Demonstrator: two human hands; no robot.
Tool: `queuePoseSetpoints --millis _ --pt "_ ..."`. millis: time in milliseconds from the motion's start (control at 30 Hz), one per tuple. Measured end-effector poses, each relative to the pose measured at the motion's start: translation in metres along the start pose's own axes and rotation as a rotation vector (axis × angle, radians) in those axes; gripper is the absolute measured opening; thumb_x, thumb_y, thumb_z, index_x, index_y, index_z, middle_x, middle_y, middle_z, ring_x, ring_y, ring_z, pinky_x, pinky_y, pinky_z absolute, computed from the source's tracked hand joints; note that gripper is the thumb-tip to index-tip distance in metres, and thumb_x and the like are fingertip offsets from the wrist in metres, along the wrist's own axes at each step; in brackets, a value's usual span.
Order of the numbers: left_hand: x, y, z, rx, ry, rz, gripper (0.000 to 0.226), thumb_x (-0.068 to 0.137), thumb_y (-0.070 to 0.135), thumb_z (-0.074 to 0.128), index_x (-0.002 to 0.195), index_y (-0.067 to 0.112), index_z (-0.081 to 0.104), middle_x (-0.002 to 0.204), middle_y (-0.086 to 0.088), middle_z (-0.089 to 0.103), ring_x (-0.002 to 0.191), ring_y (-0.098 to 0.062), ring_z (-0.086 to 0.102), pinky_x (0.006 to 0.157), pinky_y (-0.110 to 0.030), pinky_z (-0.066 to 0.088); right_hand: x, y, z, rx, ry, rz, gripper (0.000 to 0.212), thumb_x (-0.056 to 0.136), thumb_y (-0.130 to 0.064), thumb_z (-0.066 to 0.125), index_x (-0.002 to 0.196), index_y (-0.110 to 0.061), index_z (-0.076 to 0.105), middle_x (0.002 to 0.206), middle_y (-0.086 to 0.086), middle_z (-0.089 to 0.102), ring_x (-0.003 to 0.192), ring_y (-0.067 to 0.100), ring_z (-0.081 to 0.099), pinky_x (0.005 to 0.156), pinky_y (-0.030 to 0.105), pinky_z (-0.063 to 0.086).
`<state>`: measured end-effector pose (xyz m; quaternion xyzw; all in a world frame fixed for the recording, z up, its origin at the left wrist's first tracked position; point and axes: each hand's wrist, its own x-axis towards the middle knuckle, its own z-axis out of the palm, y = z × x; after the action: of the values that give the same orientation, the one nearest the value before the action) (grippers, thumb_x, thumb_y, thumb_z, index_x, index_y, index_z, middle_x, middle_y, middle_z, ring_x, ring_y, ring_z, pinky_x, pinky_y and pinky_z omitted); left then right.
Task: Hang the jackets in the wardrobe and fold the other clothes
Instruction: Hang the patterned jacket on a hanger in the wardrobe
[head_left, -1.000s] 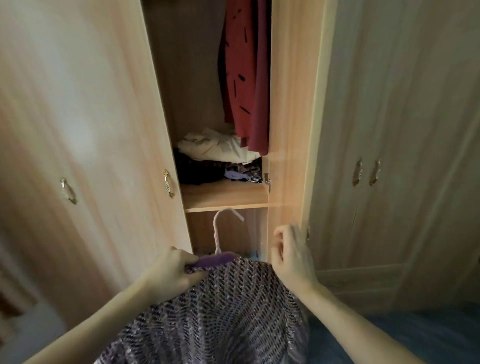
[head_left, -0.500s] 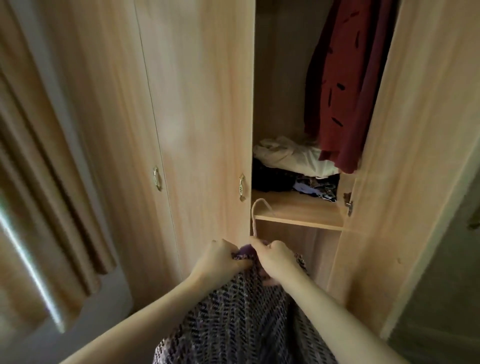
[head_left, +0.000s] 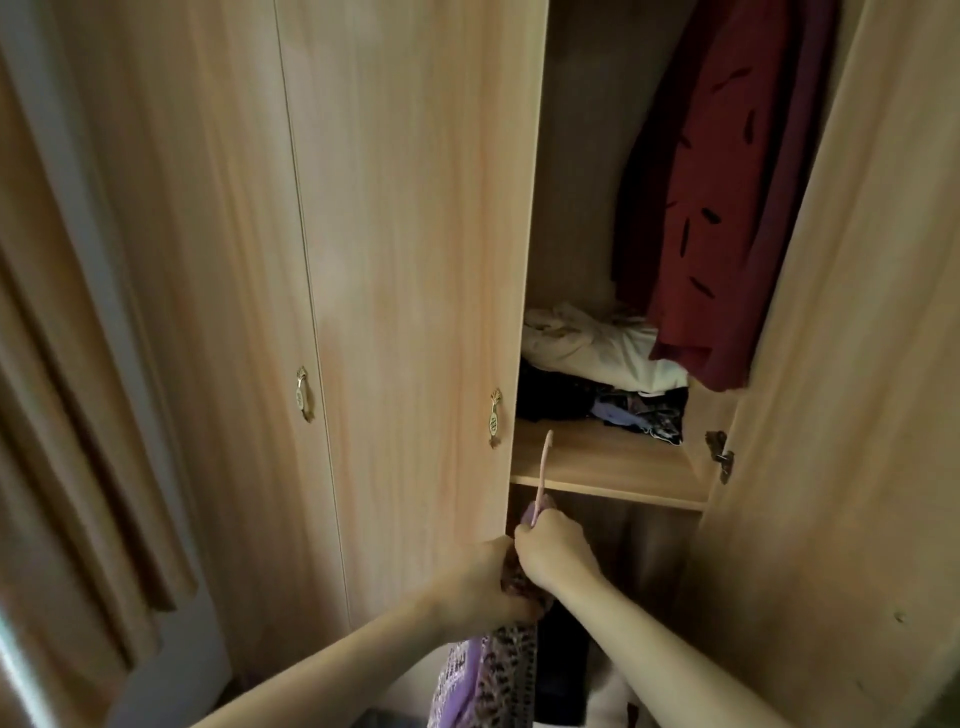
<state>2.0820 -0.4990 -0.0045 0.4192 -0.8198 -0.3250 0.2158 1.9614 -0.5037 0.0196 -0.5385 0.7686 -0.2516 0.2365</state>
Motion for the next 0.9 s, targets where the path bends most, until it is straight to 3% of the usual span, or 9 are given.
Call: queuePoseSetpoints --millis 100,200,333,433,467,567,667,800,900 --pt "0.011 -0.009 -0.019 0.087 -0.085 0.060 0.023 0.082 0.034 0.070 0.099 0.027 0.055 0.093 0.005 0.069 0.082 -0.009 0.063 0.078 -0.028 0.053 0.014 -0.009 0.002 -0.179 0.114 -0.008 0.029 0.096 -0.033 0.043 0.115 -0.021 0.061 0.116 0.005 0.063 0.108 0.028 0.061 0.079 0.032 0.046" --pt "0.031 -0.028 -0.053 0.417 -0.057 0.206 0.027 0.093 0.043 0.054 0.111 0.023 0.058 0.104 0.008 0.069 0.092 -0.009 0.061 0.077 -0.024 0.045 0.024 -0.017 0.000 -0.383 0.187 -0.081 0.024 0.094 -0.023 0.050 0.115 -0.013 0.056 0.114 0.006 0.064 0.107 0.027 0.063 0.079 0.034 0.050" --pt "0.076 -0.066 -0.081 0.877 0.035 0.209 0.039 0.094 0.034 0.051 0.130 0.022 0.049 0.130 -0.002 0.051 0.120 -0.024 0.047 0.096 -0.039 0.039 0.033 -0.018 0.004 -0.598 0.236 -0.145 0.031 0.095 -0.019 0.055 0.122 -0.006 0.048 0.115 0.008 0.060 0.101 0.023 0.067 0.074 0.032 0.053" --pt "0.110 -0.079 -0.080 1.164 0.003 0.223 0.051 0.092 0.033 0.053 0.138 0.014 0.041 0.142 -0.008 0.038 0.130 -0.028 0.036 0.102 -0.045 0.032 0.042 -0.016 -0.003 -0.708 0.302 -0.171 0.027 0.080 -0.013 0.075 0.099 -0.003 0.058 0.087 0.010 0.065 0.067 0.023 0.071 0.049 0.031 0.054" --pt "0.121 -0.080 -0.077 1.221 0.004 0.242 0.053 0.091 0.032 0.053 0.138 0.012 0.041 0.143 -0.009 0.037 0.131 -0.028 0.034 0.104 -0.046 0.031 0.047 -0.015 -0.005 -0.747 0.324 -0.176 0.025 0.081 -0.012 0.074 0.098 -0.005 0.058 0.085 0.008 0.065 0.065 0.022 0.071 0.047 0.030 0.053" --pt "0.153 -0.086 -0.067 1.298 0.030 0.288 0.051 0.089 0.027 0.054 0.136 0.009 0.042 0.140 -0.011 0.040 0.133 -0.028 0.033 0.110 -0.047 0.025 0.055 -0.013 -0.020 -0.819 0.365 -0.209 0.013 0.096 -0.014 0.054 0.108 -0.010 0.053 0.098 0.003 0.065 0.082 0.018 0.072 0.060 0.027 0.056" --pt "0.187 -0.094 -0.061 1.411 0.016 0.268 0.055 0.092 0.032 0.054 0.139 0.006 0.040 0.142 -0.016 0.038 0.137 -0.032 0.030 0.114 -0.051 0.020 0.071 -0.006 -0.037 -0.850 0.356 -0.210 0.019 0.101 -0.014 0.039 0.119 -0.012 0.048 0.108 0.001 0.062 0.095 0.017 0.069 0.068 0.025 0.054" --pt "0.227 -0.110 -0.064 1.491 0.106 0.100 0.072 0.093 0.042 0.051 0.147 0.001 0.029 0.157 -0.025 0.012 0.147 -0.039 0.003 0.118 -0.056 0.003 0.090 -0.002 -0.059 -0.751 0.328 -0.167 0.025 0.101 -0.013 0.042 0.125 -0.014 0.047 0.108 -0.001 0.064 0.095 0.015 0.068 0.062 0.022 0.047" --pt "0.245 -0.123 -0.068 1.546 0.104 0.154 0.081 0.091 0.047 0.052 0.149 -0.001 0.021 0.157 -0.022 0.015 0.147 -0.040 0.002 0.118 -0.057 0.004 0.103 0.001 -0.069 -0.718 0.294 -0.171 0.027 0.100 -0.013 0.044 0.127 -0.013 0.049 0.106 -0.001 0.067 0.090 0.013 0.069 0.061 0.020 0.049"
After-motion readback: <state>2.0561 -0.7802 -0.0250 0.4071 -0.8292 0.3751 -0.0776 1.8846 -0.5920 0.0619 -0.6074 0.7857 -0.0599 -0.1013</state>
